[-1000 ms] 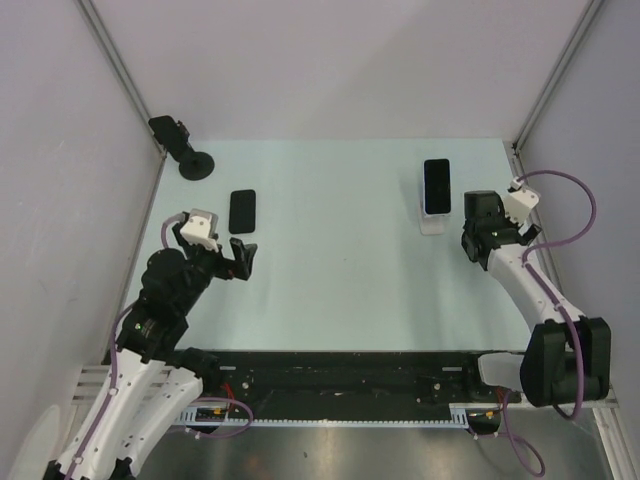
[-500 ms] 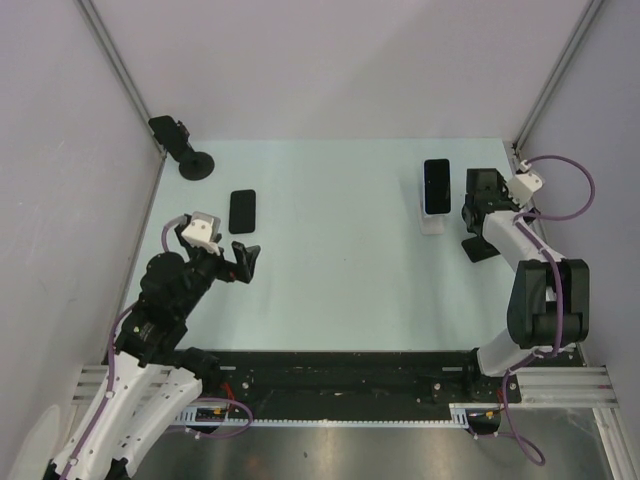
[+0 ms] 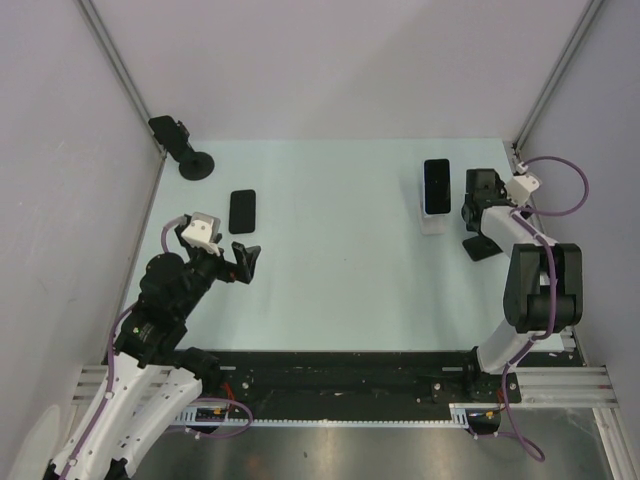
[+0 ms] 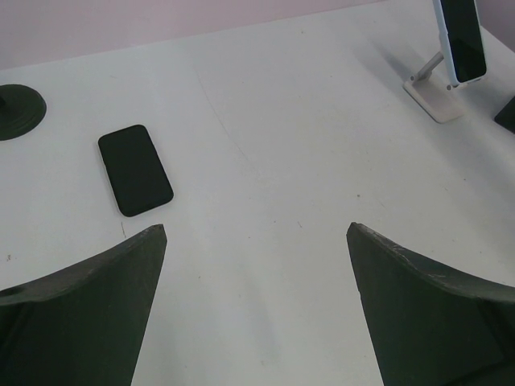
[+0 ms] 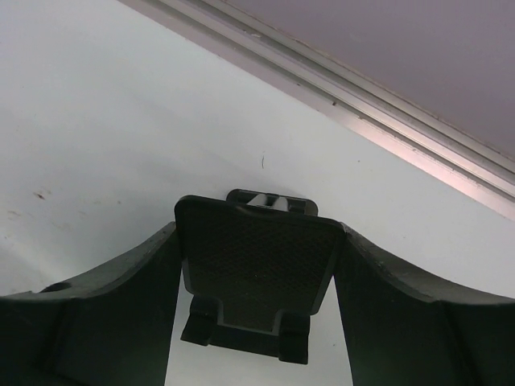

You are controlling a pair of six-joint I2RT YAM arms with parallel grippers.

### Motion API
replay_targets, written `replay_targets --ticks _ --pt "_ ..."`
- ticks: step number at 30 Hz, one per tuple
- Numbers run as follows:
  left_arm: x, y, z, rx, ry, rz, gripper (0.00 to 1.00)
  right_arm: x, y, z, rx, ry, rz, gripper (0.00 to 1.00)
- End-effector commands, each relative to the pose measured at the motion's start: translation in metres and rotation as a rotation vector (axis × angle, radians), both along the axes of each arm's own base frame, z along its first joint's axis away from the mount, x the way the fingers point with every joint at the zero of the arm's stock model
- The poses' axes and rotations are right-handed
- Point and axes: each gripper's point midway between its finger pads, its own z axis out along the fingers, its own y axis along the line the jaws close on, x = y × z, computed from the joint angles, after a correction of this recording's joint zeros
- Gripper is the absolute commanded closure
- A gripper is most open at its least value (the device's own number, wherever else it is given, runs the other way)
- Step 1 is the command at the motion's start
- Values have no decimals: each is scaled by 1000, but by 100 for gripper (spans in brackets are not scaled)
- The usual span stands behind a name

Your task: Remove the phone from the phone stand

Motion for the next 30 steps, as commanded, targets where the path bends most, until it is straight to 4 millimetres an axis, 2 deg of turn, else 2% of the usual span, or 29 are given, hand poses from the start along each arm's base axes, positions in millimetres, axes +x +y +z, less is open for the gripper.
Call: replay_targets --ticks 1,3,4,5,7,8,9,10,11,12,13,14,16,17,21,27,30 --pt "1 -2 3 17 -30 -19 0 22 -7 28 -31 -68 50 59" --pt "0 -3 2 18 -27 -22 0 35 -2 32 -26 -55 164 71" --pt "0 -3 2 19 -28 -25 0 45 -1 42 -33 -98 198 77" --pt "0 -3 2 18 -26 -25 0 54 7 43 -14 -104 277 89" --pt "0 -4 2 19 -24 -27 0 72 7 57 -41 -144 387 93" --pt "0 -4 2 19 -26 -27 0 84 20 57 -12 -167 493 94" --pt "0 -4 2 19 -26 -27 0 91 24 58 -12 -177 556 94" --pt "0 -4 2 21 -25 -27 0 99 21 69 -77 -183 626 95" --pt "0 -4 2 20 -25 -27 0 107 26 64 -88 -175 698 96" --pt "0 -4 2 21 -25 -27 0 115 27 68 -132 -176 750 97" --pt "-1 -7 2 18 -27 -51 0 117 22 66 -203 -121 811 99" --pt "-2 -8 2 18 -26 -55 0 125 28 61 -227 -98 895 100" --pt "-2 -8 2 21 -27 -55 0 129 24 60 -275 -71 966 100" --pt "-2 -8 1 21 -26 -55 0 133 31 63 -295 -77 1055 100" --pt "-1 -10 0 23 -22 -64 0 132 39 65 -243 -155 1277 98" --pt "0 -11 -2 30 -11 -71 0 124 20 53 -201 -94 1358 92" --pt "0 -12 -4 32 -4 -76 0 123 18 53 -134 -163 1375 90"
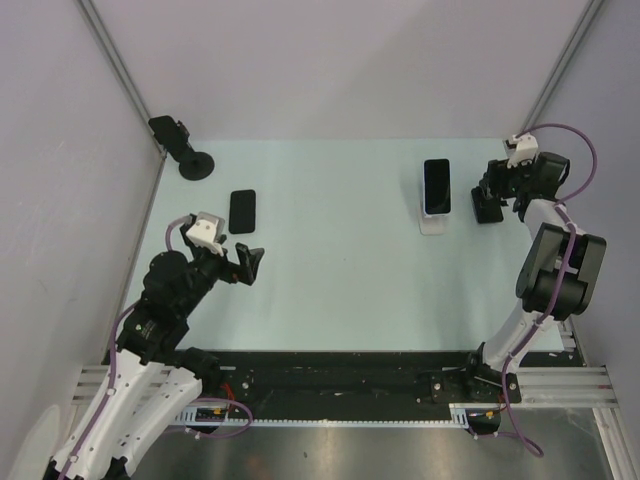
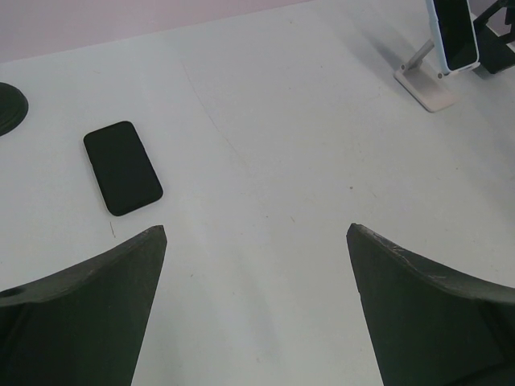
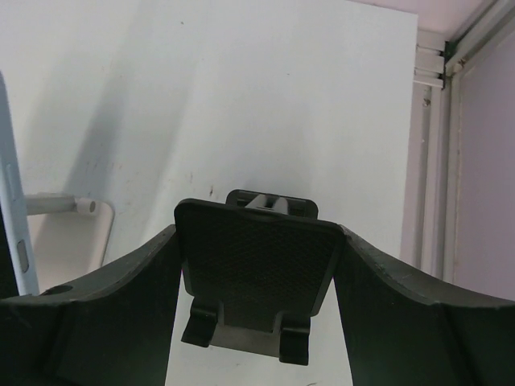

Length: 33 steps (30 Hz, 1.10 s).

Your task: Remove the phone from the phone stand

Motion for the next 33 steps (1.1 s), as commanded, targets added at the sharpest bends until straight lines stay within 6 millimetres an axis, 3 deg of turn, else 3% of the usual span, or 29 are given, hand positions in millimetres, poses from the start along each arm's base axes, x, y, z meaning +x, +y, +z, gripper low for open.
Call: replay_targets --ticks 1,7,12,13,17,21,22,24,28,31,33 --pt "2 -6 0 28 -20 -38 0 9 13 23 59 -76 146 90" --pt "2 -5 1 31 -23 -35 0 4 0 -9 9 22 94 89" --pt "1 -5 2 26 -27 -39 0 3 -12 -16 -1 49 16 81" --pt "1 -5 2 28 -28 -38 0 4 -18 -15 -12 50 -23 74" --pt "0 -4 3 25 -32 -36 0 5 -27 -6 30 30 -105 65" --pt "-1 -4 4 21 -37 -37 0 5 -25 -2 64 27 -125 30" --pt "-1 -4 5 20 -38 -36 0 4 -26 2 67 20 -134 14" --pt "-2 -4 5 18 -42 -37 0 5 -26 8 67 8 -140 1" --pt "-3 -4 6 17 -47 -37 0 6 -25 37 69 -60 -161 0" --pt "-4 -4 8 14 -52 -39 0 4 -32 71 58 -136 -221 0" --pt "-4 -3 9 13 -55 -37 0 -1 -37 104 85 -210 -291 0"
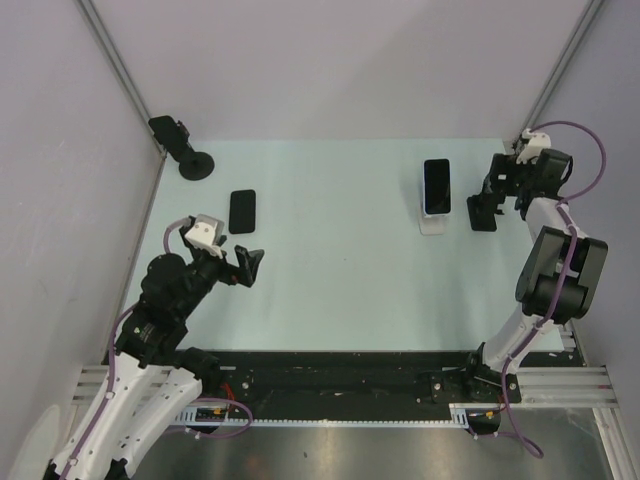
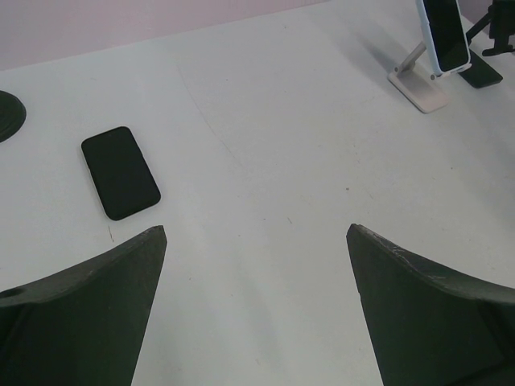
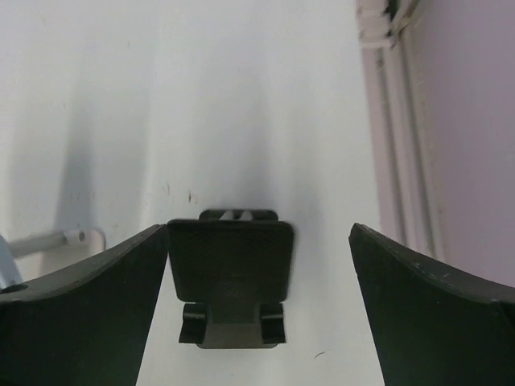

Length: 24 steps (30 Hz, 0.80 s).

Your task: Remove the phone from the phone stand

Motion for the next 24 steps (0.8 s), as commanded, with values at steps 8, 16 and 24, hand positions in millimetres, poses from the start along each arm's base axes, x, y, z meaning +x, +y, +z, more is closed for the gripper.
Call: replay_targets --ticks 8,16,24 --pt "-2 -3 8 4 -44 -28 0 -13 42 201 12 -449 -97 0" --pt "0 -4 5 7 -32 -28 0 -21 119 207 98 -422 -56 0" --pt "2 -6 -1 15 -11 -31 0 -27 163 134 130 -161 8 0"
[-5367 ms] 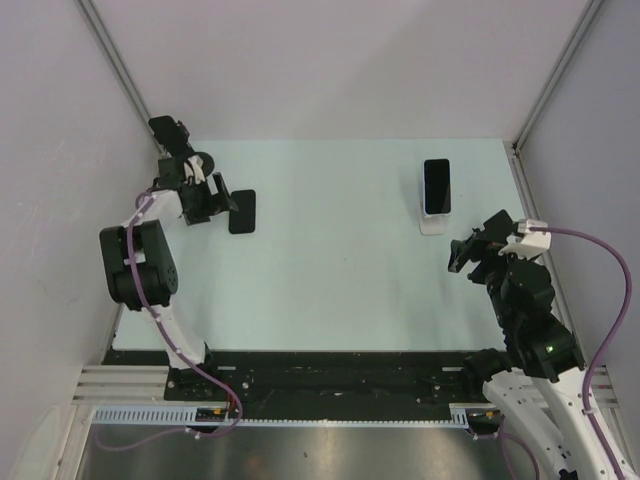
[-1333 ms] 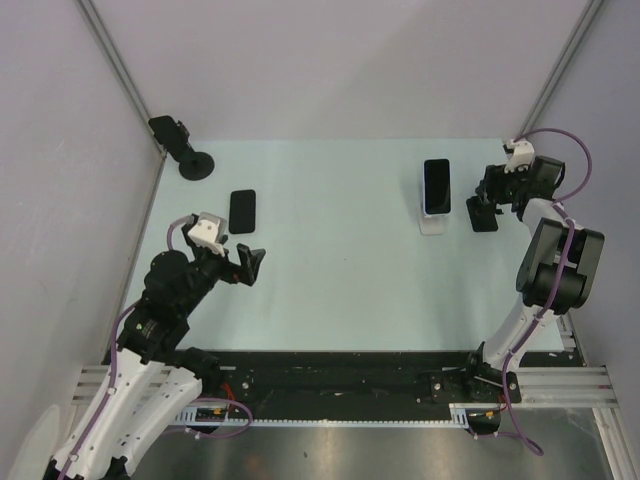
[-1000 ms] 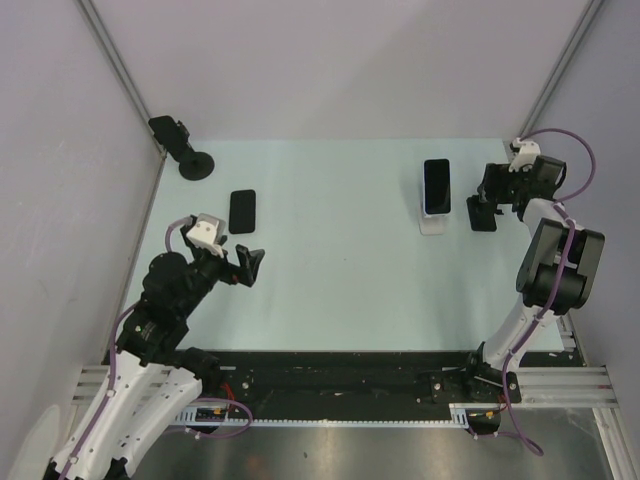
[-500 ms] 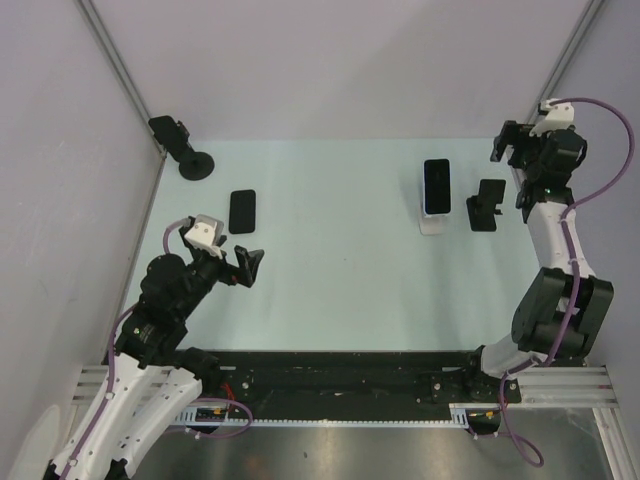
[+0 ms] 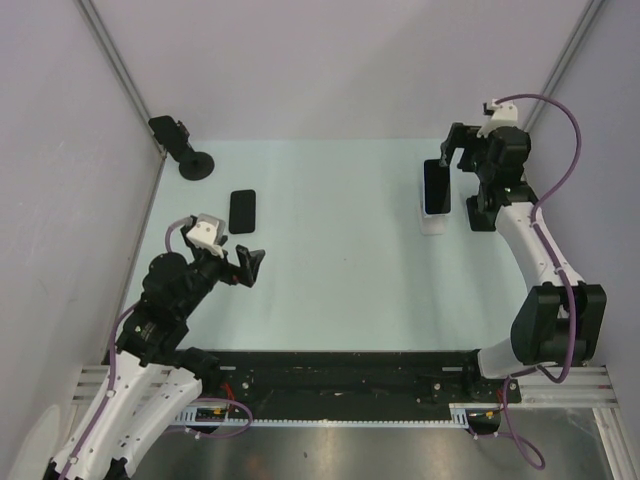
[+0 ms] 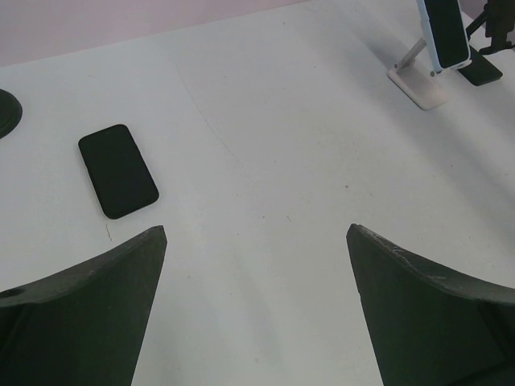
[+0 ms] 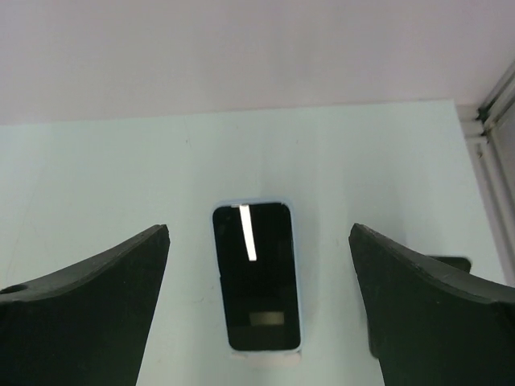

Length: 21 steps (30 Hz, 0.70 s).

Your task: Remove the phone from the phone stand

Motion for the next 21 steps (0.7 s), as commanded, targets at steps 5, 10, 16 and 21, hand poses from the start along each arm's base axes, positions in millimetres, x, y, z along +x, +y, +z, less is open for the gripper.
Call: replay_targets --ticks 5,10,16,21 --pt "4 -6 -2 18 -3 -29 0 -3 28 -62 -27 224 32 0" --pt "4 -7 -4 21 2 -32 0 10 33 -78 -37 257 51 0" --pt "5 -7 -6 25 8 -34 0 29 28 -86 -67 251 21 0" --pt "6 -9 -8 29 17 -42 0 40 30 -99 -83 271 31 0"
